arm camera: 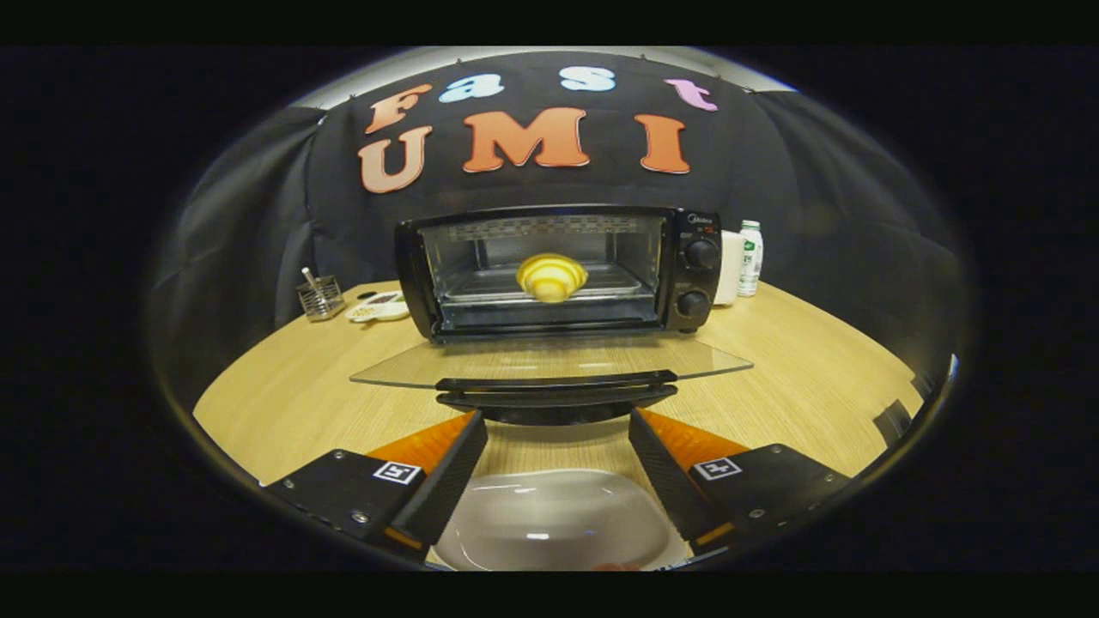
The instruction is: Open the toaster oven, put the food inside, and close the toaster oven door.
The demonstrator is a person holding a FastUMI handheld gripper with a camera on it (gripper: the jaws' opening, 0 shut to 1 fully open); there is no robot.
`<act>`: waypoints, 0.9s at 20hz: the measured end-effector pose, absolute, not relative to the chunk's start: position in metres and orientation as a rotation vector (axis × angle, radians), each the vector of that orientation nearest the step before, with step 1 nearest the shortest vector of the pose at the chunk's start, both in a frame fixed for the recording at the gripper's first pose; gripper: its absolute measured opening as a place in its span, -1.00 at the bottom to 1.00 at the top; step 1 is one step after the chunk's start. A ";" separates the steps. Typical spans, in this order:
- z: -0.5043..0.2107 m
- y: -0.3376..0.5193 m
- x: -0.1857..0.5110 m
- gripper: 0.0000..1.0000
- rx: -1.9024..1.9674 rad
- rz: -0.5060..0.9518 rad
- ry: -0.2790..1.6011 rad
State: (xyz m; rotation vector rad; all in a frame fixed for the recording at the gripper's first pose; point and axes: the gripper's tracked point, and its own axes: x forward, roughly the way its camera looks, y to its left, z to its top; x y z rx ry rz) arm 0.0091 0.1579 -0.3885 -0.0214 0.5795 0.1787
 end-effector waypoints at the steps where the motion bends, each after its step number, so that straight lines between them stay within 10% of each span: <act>1: -0.382 0.159 0.012 0.98 -0.011 0.178 0.562; 18: -0.308 0.179 0.095 1.00 0.084 0.192 0.430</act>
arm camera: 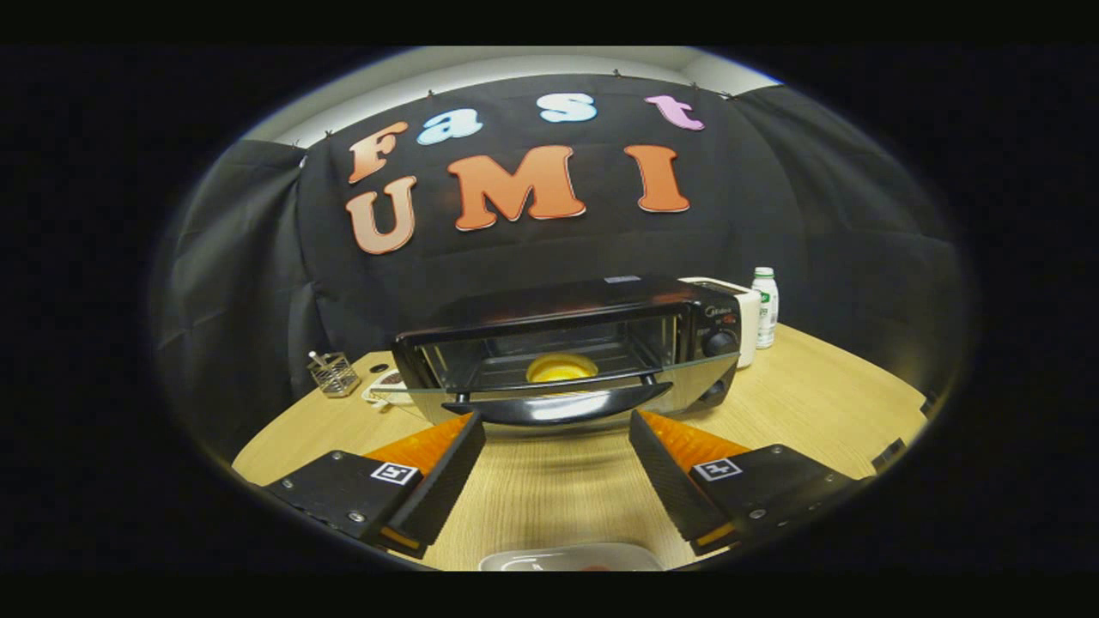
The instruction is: Open the toaster oven, put the food inside, and close the toaster oven door.
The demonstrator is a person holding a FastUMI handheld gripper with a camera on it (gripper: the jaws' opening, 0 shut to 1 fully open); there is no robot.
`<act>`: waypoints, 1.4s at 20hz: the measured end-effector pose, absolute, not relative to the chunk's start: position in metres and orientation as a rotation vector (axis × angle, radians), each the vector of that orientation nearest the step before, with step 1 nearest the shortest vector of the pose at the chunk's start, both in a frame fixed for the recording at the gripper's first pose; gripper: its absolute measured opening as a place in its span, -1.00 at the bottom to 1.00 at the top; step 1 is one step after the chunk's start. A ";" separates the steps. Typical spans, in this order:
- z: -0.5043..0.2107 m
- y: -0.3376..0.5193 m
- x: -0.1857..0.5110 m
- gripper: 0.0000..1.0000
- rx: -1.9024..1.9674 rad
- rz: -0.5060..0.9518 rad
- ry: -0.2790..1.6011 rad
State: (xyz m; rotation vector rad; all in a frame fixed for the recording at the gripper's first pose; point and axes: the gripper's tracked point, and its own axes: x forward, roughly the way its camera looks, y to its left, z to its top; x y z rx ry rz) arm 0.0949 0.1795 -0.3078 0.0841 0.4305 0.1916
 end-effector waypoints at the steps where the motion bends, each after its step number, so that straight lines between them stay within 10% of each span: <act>1: -0.304 0.181 0.101 1.00 0.084 0.189 0.422; 28: -0.127 0.067 0.033 1.00 -0.036 0.078 0.139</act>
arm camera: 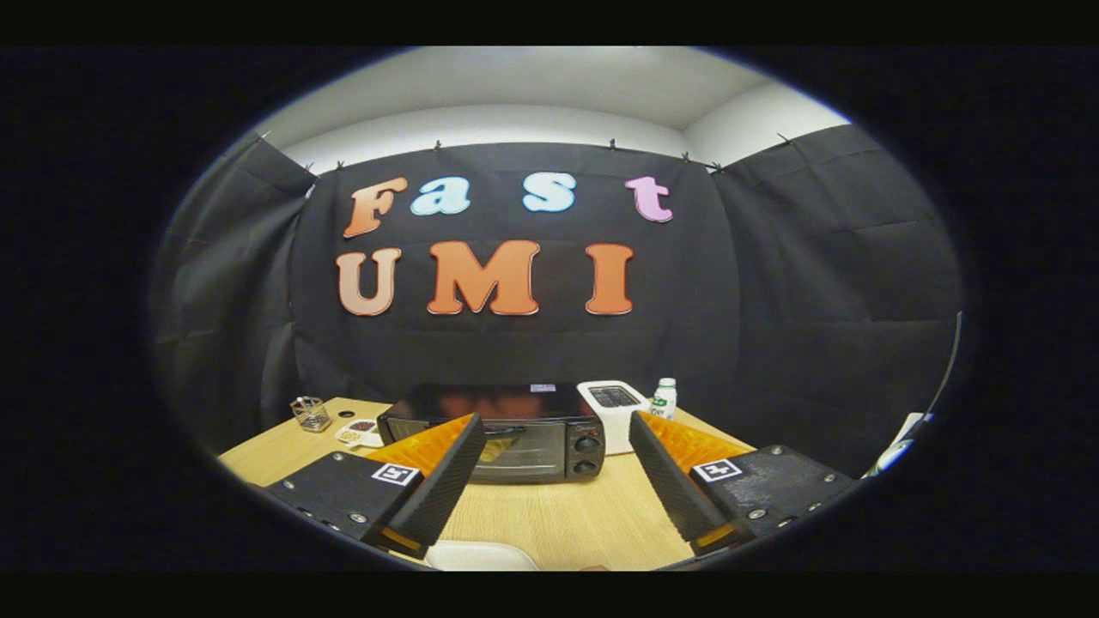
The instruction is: Open the toaster oven, put the food inside, and close the toaster oven door.
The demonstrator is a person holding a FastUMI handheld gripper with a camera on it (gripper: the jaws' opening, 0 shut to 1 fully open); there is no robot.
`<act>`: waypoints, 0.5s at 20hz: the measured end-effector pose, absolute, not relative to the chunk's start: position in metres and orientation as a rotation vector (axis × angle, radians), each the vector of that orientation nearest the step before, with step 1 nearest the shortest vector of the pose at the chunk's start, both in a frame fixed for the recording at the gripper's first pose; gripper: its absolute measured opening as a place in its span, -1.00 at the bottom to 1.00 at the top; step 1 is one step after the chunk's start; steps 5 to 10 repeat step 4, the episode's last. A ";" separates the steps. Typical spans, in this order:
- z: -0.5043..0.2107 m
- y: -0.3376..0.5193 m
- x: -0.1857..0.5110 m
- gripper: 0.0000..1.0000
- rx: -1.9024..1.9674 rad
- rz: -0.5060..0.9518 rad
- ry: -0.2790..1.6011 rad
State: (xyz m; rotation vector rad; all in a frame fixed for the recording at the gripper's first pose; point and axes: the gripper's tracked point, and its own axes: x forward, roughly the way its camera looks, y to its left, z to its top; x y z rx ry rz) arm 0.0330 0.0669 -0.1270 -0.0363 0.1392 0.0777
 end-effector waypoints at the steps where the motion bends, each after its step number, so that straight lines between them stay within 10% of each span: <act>1: -0.125 0.062 0.032 1.00 -0.040 0.075 0.131; 10: -0.125 0.044 0.039 1.00 -0.015 0.053 0.122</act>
